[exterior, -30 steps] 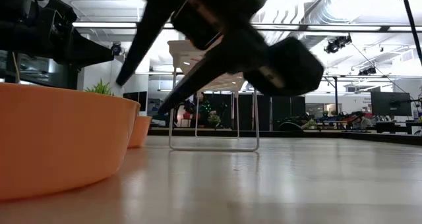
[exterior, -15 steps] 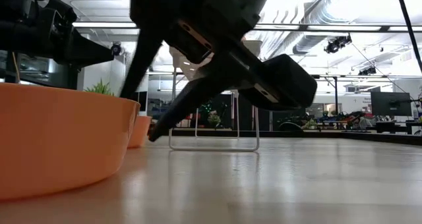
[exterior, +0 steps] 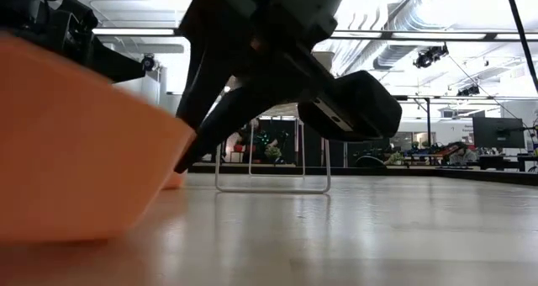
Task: Pick & Place Mini bowls
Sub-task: Stack the orange bowl on top of the orange bowl on the shelf
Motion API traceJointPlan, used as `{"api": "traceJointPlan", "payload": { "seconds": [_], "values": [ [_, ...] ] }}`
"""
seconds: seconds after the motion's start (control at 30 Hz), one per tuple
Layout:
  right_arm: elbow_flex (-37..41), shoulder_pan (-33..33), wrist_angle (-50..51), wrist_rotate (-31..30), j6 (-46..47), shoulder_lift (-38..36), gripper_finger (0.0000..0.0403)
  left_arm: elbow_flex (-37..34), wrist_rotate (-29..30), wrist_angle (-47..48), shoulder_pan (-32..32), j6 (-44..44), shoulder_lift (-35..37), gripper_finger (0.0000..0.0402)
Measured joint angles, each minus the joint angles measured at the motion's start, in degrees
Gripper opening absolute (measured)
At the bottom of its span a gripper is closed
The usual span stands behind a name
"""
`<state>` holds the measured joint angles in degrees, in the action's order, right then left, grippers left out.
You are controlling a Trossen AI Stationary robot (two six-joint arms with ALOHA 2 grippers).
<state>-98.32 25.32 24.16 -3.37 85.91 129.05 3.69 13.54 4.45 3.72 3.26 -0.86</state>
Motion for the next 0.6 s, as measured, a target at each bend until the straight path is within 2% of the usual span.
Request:
{"api": "traceJointPlan", "payload": {
  "seconds": [0.17,0.37,0.6],
  "values": [
    [0.03,0.06,-1.1,4.39,-2.09,-0.29,0.0002,0.01,0.0,0.0,0.01,-0.01,0.0,0.0129],
    [0.03,0.0,-0.21,4.63,-3.1,-4.15,0.0001,0.01,0.0,0.0,-0.01,0.0,-0.01,0.0129],
    [0.04,-1.2,6.16,3.91,-5.59,-11.64,0.0001,-0.01,0.0,0.0,-0.01,0.01,-0.02,0.0129]
  ]
}}
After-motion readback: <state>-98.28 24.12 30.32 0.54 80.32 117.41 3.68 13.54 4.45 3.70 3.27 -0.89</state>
